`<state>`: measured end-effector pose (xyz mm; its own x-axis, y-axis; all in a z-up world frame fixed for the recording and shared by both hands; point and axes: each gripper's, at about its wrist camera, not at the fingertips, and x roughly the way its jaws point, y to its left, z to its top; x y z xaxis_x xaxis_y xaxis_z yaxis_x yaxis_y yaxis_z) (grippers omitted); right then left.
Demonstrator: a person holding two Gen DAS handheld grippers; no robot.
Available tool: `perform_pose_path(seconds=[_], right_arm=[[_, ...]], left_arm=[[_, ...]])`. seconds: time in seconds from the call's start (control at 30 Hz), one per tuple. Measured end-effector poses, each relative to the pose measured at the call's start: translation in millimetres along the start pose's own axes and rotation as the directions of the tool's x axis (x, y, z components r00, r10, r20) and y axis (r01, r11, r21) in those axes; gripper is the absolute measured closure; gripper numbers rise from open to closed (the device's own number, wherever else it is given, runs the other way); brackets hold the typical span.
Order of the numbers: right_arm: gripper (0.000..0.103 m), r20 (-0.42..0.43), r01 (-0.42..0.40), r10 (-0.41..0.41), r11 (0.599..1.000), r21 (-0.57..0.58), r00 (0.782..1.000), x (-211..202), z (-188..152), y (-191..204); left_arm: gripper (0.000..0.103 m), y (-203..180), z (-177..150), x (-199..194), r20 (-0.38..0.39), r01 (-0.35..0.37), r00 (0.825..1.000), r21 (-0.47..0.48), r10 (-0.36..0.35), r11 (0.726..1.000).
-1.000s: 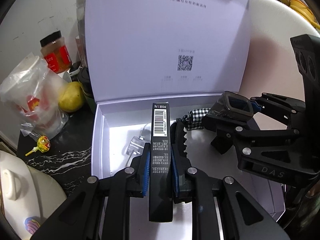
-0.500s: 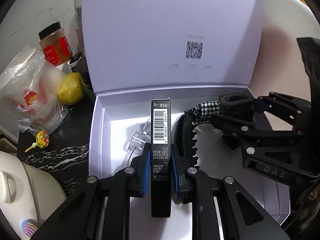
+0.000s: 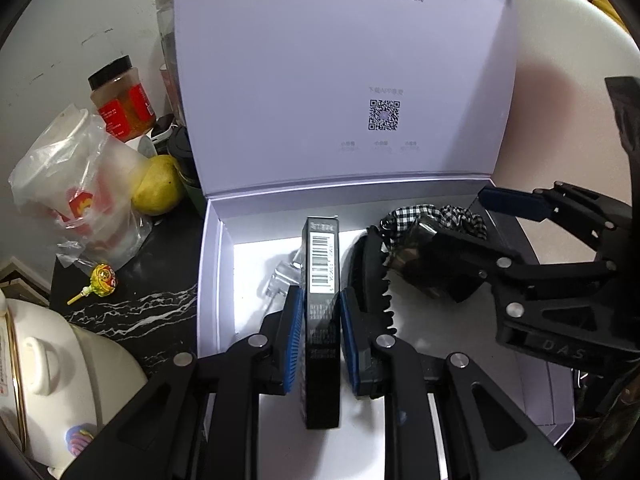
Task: Organize rigid objects
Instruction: 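Open the right tool to drop the hair tie while the left tool releases the product box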
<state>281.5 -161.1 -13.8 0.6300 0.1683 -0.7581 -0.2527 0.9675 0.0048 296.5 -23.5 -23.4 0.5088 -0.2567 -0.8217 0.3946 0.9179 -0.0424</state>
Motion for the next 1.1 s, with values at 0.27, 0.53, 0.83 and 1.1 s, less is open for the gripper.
perform_pose_path(seconds=[0.27, 0.53, 0.83, 1.1], right_arm=[[0.037, 0.016, 0.018, -0.018, 1.000, -0.005, 1.000, -17.9, -2.2, -3.4], [0.035, 0.032, 0.037, -0.036, 0.999, -0.009, 0.999, -38.0, -3.5, -1.9], [0.034, 0.056, 0.051, -0.050, 0.999, -0.011, 0.997, -64.8, -10.0, 2.8], [0.033, 0.078, 0.055, -0.053, 0.998, -0.014, 0.996, -89.1, -20.5, 8.2]], left_arm=[[0.084, -1.4, -5.3, -17.3, 0.002, -0.042, 0.999, 0.004, 0.042, 0.999], [0.084, -3.4, -5.0, -46.4, 0.029, -0.053, 0.998, -0.014, 0.054, 0.998], [0.083, -4.3, -8.8, -69.5, 0.057, -0.066, 0.996, -0.018, 0.067, 0.998], [0.083, -8.4, -20.9, -94.5, 0.089, -0.071, 0.993, -0.023, 0.073, 0.997]])
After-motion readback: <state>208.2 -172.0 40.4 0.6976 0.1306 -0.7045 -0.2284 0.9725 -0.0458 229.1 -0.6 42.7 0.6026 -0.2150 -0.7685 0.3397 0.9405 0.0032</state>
